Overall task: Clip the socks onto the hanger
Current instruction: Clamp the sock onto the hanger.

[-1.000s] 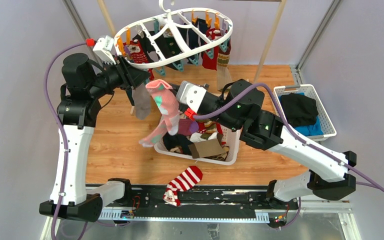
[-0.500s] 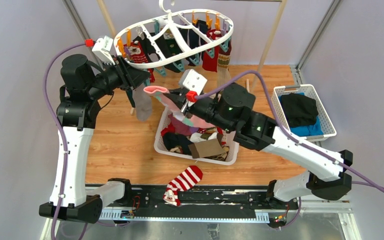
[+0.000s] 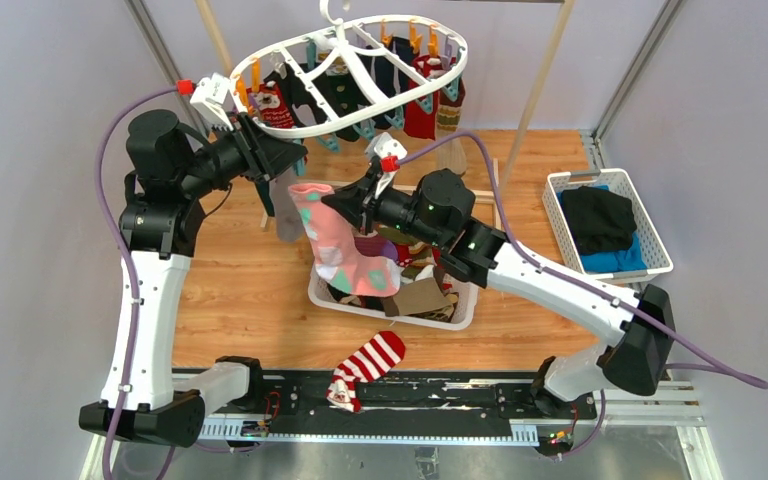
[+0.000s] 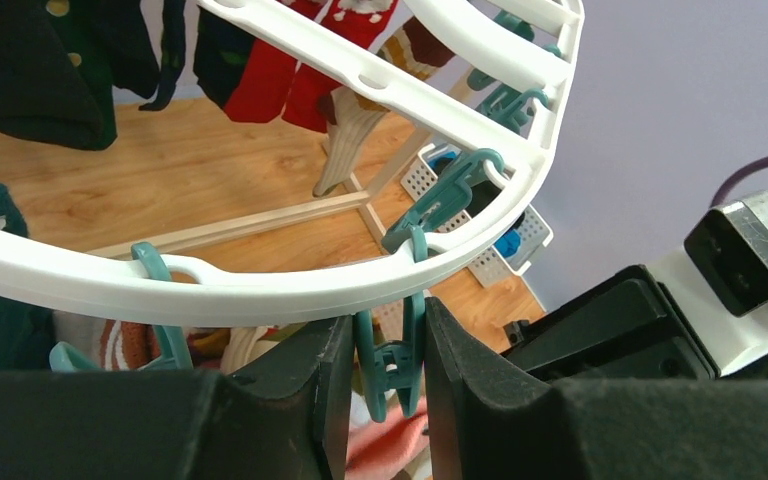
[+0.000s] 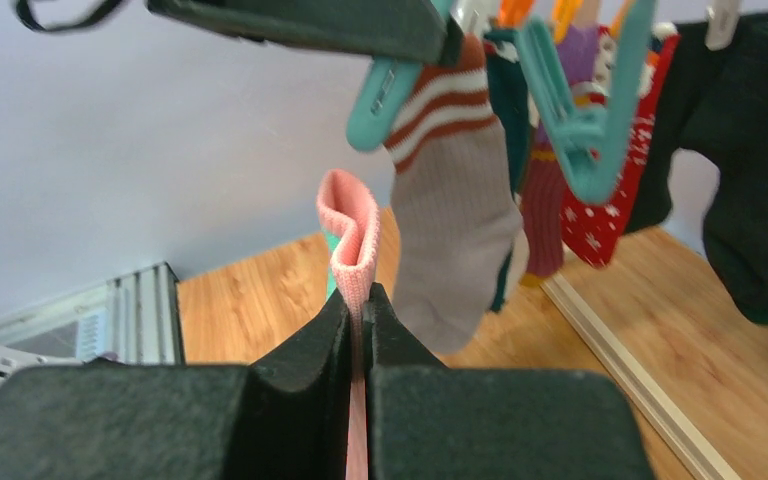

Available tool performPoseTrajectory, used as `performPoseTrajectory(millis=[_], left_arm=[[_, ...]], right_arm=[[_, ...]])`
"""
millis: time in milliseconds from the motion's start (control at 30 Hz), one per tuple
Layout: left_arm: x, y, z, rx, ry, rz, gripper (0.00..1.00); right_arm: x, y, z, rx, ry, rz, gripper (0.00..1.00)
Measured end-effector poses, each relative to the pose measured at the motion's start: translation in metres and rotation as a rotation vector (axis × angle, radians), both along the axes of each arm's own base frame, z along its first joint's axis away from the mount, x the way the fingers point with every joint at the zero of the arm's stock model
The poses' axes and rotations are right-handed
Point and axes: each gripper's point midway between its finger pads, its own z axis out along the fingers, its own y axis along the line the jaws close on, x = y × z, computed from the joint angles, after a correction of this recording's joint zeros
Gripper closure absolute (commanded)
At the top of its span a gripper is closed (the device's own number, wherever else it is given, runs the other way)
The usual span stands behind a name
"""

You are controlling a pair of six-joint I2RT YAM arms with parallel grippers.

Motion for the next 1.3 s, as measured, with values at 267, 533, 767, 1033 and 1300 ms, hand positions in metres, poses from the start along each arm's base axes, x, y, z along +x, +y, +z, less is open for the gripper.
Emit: performPoseTrajectory(millis=[267, 533, 767, 1033, 1300], left_arm=[[-0.004, -0.005, -0.001, -0.006, -0.001, -0.043, 1.00], [-0.007, -0.008, -0.001, -0.009, 0.001, -0.069, 1.00], [-0.006, -0.009, -0.003, -0.009, 0.006, -0.074, 1.00], [-0.006, -0.009, -0.002, -0.009, 0.006, -0.077, 1.00], [-0.007, -0.009, -0.002, -0.009, 0.006, -0.080, 1.00]], right_arm=[[0.003, 0.020, 0.002, 0.104, 0.055, 0.115, 1.00], [0.013, 0.017, 0.012, 0.185, 0.107, 0.169, 1.00], [0.013, 0.022, 0.013, 0.217, 0.140, 0.210, 1.00], [0.015, 0.021, 0.016, 0.241, 0.158, 0.218, 1.00], [0.018, 0.016, 0.030, 0.302, 0.153, 0.222, 1.00]])
